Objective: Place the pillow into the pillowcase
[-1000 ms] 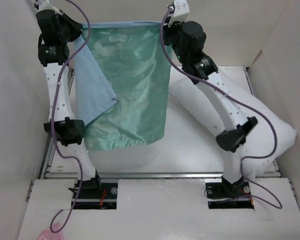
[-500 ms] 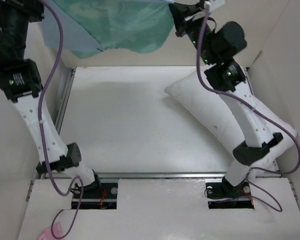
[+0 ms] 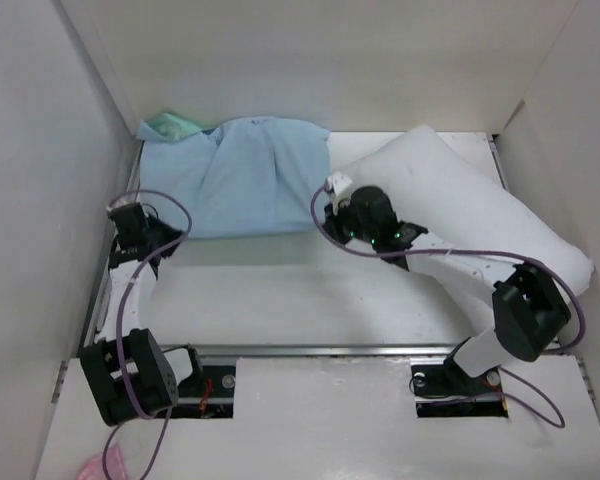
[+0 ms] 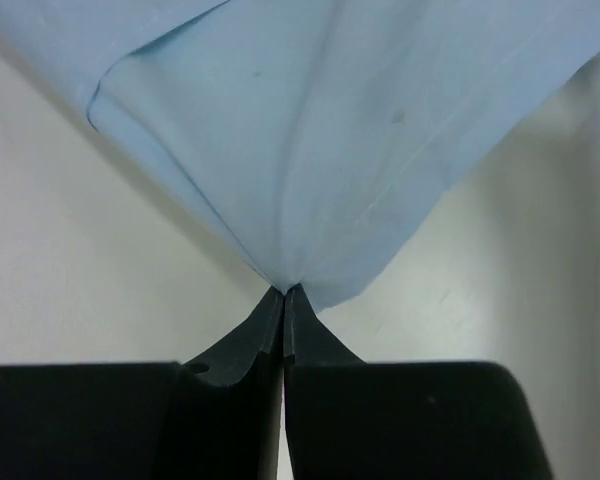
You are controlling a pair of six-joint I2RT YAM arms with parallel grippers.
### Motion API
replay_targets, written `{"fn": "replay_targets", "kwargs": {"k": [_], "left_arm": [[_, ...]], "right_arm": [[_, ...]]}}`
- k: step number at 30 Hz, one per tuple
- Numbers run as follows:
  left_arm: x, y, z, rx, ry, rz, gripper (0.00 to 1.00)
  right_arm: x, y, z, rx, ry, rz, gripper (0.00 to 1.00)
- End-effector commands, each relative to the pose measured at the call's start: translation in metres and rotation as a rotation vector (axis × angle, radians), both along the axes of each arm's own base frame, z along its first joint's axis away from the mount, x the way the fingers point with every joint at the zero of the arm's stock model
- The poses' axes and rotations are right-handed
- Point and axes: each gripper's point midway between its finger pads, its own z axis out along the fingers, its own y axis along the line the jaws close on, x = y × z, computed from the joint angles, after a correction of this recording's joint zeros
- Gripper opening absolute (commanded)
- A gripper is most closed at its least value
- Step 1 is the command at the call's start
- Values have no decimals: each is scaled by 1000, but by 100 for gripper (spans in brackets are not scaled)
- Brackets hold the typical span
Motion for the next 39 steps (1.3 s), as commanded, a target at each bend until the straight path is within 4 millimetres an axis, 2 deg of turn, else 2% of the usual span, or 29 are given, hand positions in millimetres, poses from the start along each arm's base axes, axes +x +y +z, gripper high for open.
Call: {"fn": "replay_targets", "kwargs": {"k": [1,2,3,4,6,7,8,9,13,16,18,20,21,22,23,24,25,26,27,28,29,30,32,34,35,36,37,38,39], "left_arm": [[-33,28,1,58,61,223,2],[-51,30,-26,69,142,254,13],[-62,27,-35,53,165,262,43],[-64,18,-41,21,161,236,59],[-70,-4,-55,-50,162,147,73],[-72,-5,-54,-51,161,147,92],[-76,-6,-54,-43,186,137,97],[-74,5,-42,-6,181,181,99],[-64,30,12,110,85,256,100],[-42,31,47,113,-30,238,100],[-22,19,50,107,-53,170,100],[-5,5,57,123,-69,96,100],[7,-17,42,126,-21,15,100],[15,-28,40,149,-8,-29,100],[28,-35,52,188,-25,-36,100],[40,-47,35,209,34,-74,100],[44,-77,30,258,59,-176,100],[58,-88,45,297,33,-201,100],[66,-102,42,320,39,-251,100],[72,-126,18,338,99,-333,100],[76,-138,9,356,119,-390,100],[87,-154,18,348,97,-437,100],[91,-192,-17,376,172,-553,98],[107,-217,-12,427,158,-612,95],[107,-237,-43,455,228,-652,94],[105,-239,-55,490,287,-665,94],[123,-243,-41,532,262,-636,89],[126,-243,-71,572,339,-635,87],[130,-240,-67,596,364,-619,85]], "right_arm": [[-40,-3,-16,42,81,14,5],[-52,-4,-29,25,122,32,6],[-59,-10,-39,3,148,30,6],[-69,-17,-59,-25,202,30,8],[-79,-28,-73,-68,263,9,10],[-85,-32,-79,-77,290,2,15],[-91,-33,-82,-85,314,17,24],[-94,-33,-80,-87,311,36,50],[-100,-29,-58,-108,296,113,87],[-82,-29,-15,-85,191,70,99],[-53,-37,24,-73,80,-57,99],[-27,-51,43,-92,29,-219,99],[-9,-70,54,-132,-18,-354,99],[8,-78,82,-110,-59,-423,99],[20,-87,71,-166,-25,-479,99],[32,-98,75,-175,-17,-533,99],[56,-127,97,-146,-28,-632,99],[68,-141,81,-187,24,-676,99],[79,-155,83,-181,36,-721,99],[95,-177,94,-150,41,-759,99],[104,-189,93,-156,50,-791,99],[117,-198,78,-195,70,-806,99],[139,-228,77,-204,71,-870,99],[158,-243,44,-240,137,-892,99],[165,-255,33,-237,170,-896,99],[174,-256,11,-253,216,-885,99],[175,-257,-6,-260,261,-865,99],[177,-255,-19,-255,292,-841,99],[176,-247,-49,-264,357,-797,99]]}}
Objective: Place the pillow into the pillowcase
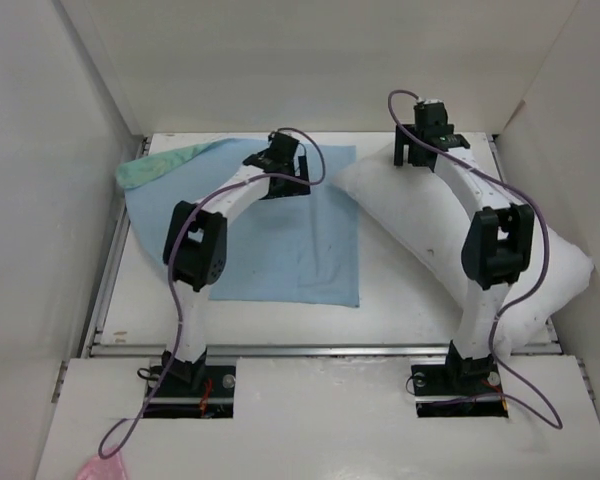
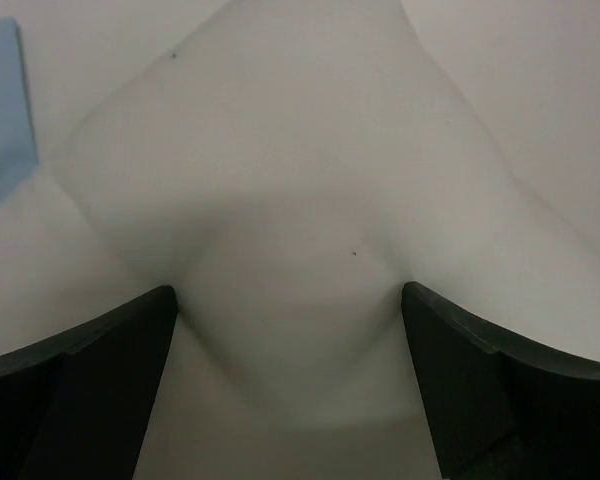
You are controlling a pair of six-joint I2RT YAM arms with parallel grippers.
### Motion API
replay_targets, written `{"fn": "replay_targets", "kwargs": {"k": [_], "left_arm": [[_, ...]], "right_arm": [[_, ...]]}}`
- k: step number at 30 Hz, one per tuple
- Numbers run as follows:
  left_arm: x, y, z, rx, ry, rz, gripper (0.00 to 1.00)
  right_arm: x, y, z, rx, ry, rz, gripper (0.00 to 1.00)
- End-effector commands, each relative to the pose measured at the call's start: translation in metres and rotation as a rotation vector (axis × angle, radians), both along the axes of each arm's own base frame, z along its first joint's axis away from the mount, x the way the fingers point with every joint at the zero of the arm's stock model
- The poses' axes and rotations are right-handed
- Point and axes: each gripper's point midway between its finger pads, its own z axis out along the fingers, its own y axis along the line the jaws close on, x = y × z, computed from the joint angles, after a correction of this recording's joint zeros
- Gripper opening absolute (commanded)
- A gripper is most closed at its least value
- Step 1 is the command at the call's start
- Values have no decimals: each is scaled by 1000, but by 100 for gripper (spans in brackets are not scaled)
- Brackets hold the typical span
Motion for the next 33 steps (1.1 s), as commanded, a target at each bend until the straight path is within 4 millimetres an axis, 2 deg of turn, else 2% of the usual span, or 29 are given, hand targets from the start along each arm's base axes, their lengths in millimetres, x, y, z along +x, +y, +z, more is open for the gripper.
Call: {"fn": "replay_targets", "kwargs": {"k": [1,3,4,5,6,7,9,10,11,12,13,16,17,18,20,21,22,25,26,27,30,31,33], "left_arm": [[1,14,-8,170,69,6,78],[0,16,-22,189,98,17,71],[-1,15,-27,184,110,10,69],[-4,15,-31,183,124,5,67],[-10,12,-40,193,144,-6,66],[-12,8,-41,201,143,-25,66],[-12,5,-49,221,150,-41,63],[-14,6,-57,233,174,-43,59],[-17,2,-60,240,186,-53,59],[-13,0,-58,235,175,-52,57],[-16,1,-65,245,195,-53,57],[-16,-1,-60,229,191,-50,55],[-19,-4,-52,224,179,-58,55],[-18,-5,-48,217,166,-57,57],[-23,-8,-40,210,150,-65,58],[-24,-14,-39,207,140,-77,58],[-26,-13,-39,208,143,-77,58],[-31,-15,-46,226,164,-96,58],[-33,-16,-51,224,177,-101,58],[-32,-16,-47,223,174,-101,58],[-40,-24,-41,217,170,-111,58],[-38,-25,-30,200,138,-110,58],[-44,-29,-25,186,131,-135,59]], "right_arm": [[-8,19,-54,55,160,87,99],[-9,22,-74,67,187,101,90],[-10,24,-83,79,190,102,81],[-10,24,-88,80,189,102,57],[-10,18,-91,84,185,75,43],[-12,14,-93,75,181,52,24],[-9,8,-80,89,138,33,0],[-6,3,-72,99,116,28,0],[-6,-2,-71,108,102,23,0],[-4,0,-52,120,57,34,0],[-6,-6,-50,128,45,18,0],[-7,-4,-30,142,-7,32,0],[-7,-4,-32,142,-8,32,0],[-6,-3,-23,144,-31,34,0],[-9,-3,-19,154,-39,27,0],[-12,-10,-16,159,-48,0,0],[-11,-11,-1,165,-92,-10,0],[-16,-11,20,182,-164,-12,0],[-21,-16,40,186,-209,-17,0],[-23,-16,48,187,-226,-16,0],[-27,-17,62,191,-260,-13,0],[-27,-17,62,191,-260,-13,0],[-28,-17,60,190,-251,-14,0]]}}
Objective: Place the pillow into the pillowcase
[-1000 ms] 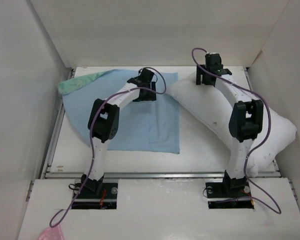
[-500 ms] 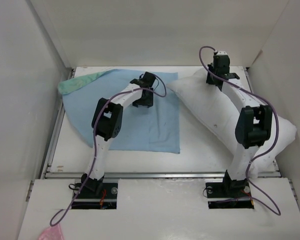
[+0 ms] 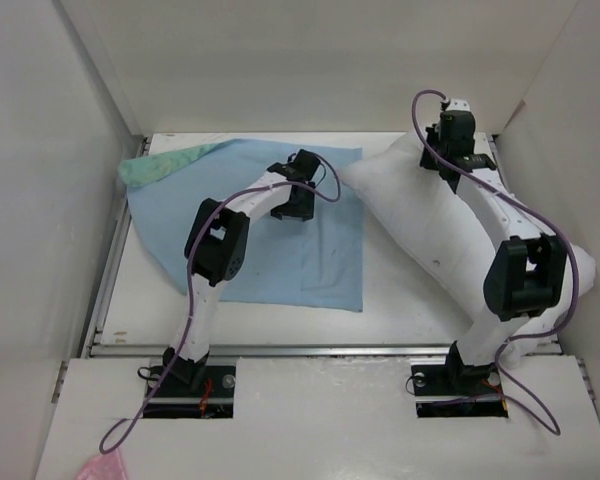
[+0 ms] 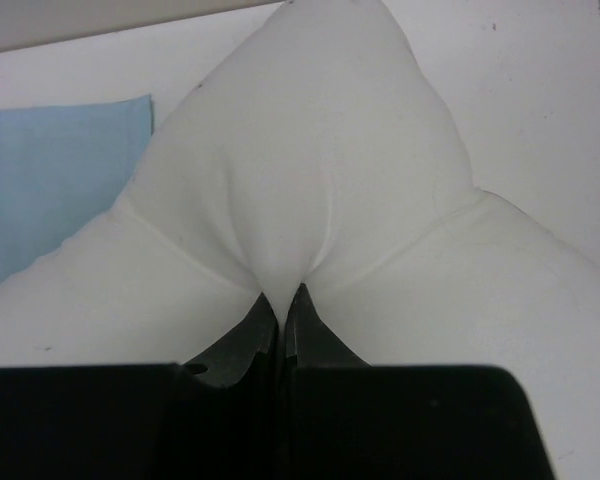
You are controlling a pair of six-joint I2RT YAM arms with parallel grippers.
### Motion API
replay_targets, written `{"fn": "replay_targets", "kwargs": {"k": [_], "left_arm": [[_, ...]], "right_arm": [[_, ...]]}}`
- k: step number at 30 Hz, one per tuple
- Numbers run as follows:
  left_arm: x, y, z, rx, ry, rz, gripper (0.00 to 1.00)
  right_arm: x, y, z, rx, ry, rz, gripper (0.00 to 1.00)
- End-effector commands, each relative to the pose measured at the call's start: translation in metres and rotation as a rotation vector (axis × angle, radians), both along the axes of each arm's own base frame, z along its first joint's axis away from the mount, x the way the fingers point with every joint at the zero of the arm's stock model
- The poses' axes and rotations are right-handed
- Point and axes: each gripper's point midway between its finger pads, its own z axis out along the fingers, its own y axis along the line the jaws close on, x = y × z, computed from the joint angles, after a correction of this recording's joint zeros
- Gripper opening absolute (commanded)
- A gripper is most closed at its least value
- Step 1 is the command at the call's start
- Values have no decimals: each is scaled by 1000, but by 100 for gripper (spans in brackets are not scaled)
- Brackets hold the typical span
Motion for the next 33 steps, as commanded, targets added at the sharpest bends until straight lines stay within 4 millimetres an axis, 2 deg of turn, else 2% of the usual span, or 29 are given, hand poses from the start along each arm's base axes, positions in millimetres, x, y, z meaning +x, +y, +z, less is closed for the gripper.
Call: {"fn": "replay_targets", "kwargs": {"k": [1,2,6,11,15,18,20,21,23,26,29,31,33], "left_arm": [[-13,-10,44,-53,-49,-58,59],[-14,-18,50,-76,-60,-74,59],[-25,-17,28,-37,0,-98,60],[-31,-6,9,23,37,-83,41],[-36,2,2,59,59,-61,35],[-34,6,3,76,46,-43,35],[-34,4,2,71,51,-56,39],[-36,2,2,58,59,-62,39],[-36,-4,6,26,57,-72,43],[-46,-14,9,3,62,-121,47],[-51,-16,2,-14,78,-130,49],[-54,-9,-9,25,95,-120,49],[-56,-5,-17,46,114,-116,41]], "right_arm": [[0,-8,24,16,-72,-24,0],[0,-8,24,16,-72,-24,0],[-2,-8,18,14,-53,-24,0],[-9,-10,43,15,-104,-32,0],[-15,-15,52,7,-123,-52,0],[-20,-15,52,7,-125,-52,0],[-20,-17,53,3,-125,-60,0],[-22,-17,57,4,-135,-60,0],[-23,-17,53,3,-125,-60,0],[-23,-17,53,3,-125,-60,0],[-23,-17,53,3,-125,-60,0],[-25,-17,46,1,-107,-60,0],[-25,-17,46,1,-107,-60,0]]}}
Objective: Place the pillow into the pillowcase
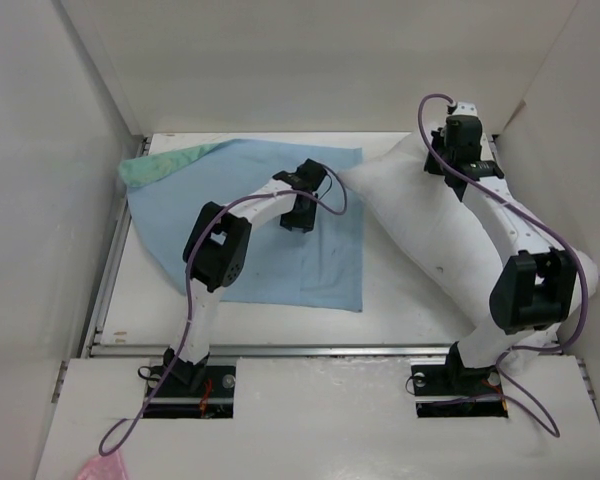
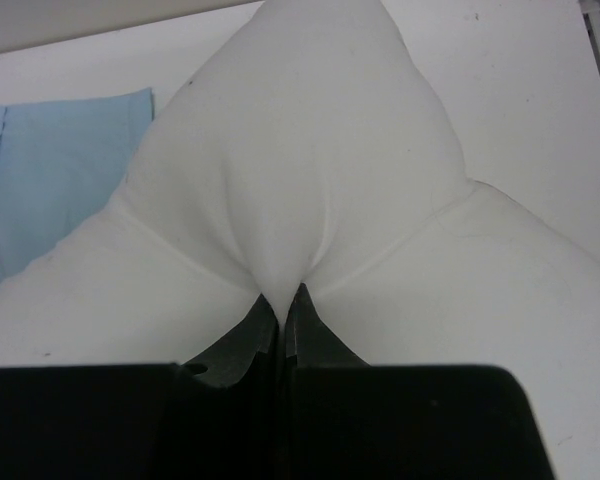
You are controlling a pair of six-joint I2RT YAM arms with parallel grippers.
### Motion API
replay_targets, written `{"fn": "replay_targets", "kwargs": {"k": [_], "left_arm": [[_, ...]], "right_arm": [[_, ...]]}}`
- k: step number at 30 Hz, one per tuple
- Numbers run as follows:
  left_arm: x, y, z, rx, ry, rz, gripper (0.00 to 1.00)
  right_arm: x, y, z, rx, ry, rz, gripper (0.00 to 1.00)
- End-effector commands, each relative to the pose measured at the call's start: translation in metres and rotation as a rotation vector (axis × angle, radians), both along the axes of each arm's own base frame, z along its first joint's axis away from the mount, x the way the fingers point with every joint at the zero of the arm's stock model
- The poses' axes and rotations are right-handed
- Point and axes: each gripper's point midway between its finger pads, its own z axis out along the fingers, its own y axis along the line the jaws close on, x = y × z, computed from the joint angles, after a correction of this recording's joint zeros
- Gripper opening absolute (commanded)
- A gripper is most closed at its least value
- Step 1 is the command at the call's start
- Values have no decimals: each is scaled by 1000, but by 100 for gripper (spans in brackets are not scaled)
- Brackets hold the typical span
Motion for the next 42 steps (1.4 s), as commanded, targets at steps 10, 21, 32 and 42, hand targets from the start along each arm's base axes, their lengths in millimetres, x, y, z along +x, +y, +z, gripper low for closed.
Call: {"fn": "replay_targets", "kwargs": {"k": [10,21,32,42], "left_arm": [[10,3,48,14,-85,26,4],[16,10,91,-7,-202,38,0],[7,11,124,-59,-229,61,0],[2,25,185,-130,-377,124,0]], "right_arm": [[0,-10,29,-10,-82,-29,0],[-12,-5,54,-17,-158,22,0],[-33,54,66,-29,-215,264,0],[-27,146,22,-149,-131,206,0]]}}
